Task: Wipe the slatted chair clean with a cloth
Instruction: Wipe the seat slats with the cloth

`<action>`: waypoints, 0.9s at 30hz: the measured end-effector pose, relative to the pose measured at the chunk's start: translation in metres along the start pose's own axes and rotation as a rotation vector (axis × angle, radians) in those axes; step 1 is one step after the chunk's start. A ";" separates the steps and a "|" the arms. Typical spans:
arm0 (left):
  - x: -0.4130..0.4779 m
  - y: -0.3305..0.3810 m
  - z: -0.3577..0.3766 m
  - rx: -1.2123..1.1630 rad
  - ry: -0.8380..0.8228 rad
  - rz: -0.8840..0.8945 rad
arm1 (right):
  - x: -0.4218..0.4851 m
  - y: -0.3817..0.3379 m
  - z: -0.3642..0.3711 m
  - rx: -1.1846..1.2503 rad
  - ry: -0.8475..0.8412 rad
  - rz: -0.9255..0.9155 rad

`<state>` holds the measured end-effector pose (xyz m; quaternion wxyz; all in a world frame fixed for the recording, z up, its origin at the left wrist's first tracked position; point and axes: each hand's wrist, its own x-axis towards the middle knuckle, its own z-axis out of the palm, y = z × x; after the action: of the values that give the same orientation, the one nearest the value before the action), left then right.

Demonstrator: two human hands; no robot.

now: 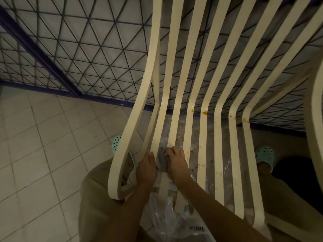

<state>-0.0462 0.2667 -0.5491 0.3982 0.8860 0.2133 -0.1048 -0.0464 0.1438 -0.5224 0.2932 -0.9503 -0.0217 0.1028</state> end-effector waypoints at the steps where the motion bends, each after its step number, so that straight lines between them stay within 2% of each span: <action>1: 0.000 0.000 -0.001 0.000 -0.006 -0.006 | -0.004 -0.001 0.001 0.005 -0.006 0.004; 20: -0.011 0.010 -0.011 -0.051 0.013 0.017 | -0.082 -0.019 0.023 0.015 0.007 -0.079; 27: -0.007 0.009 -0.009 -0.075 0.027 0.015 | -0.073 -0.013 0.017 0.009 -0.045 -0.145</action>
<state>-0.0487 0.2664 -0.5347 0.4290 0.8733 0.2158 -0.0820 -0.1208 0.1566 -0.5160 0.3036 -0.9424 -0.0963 0.1026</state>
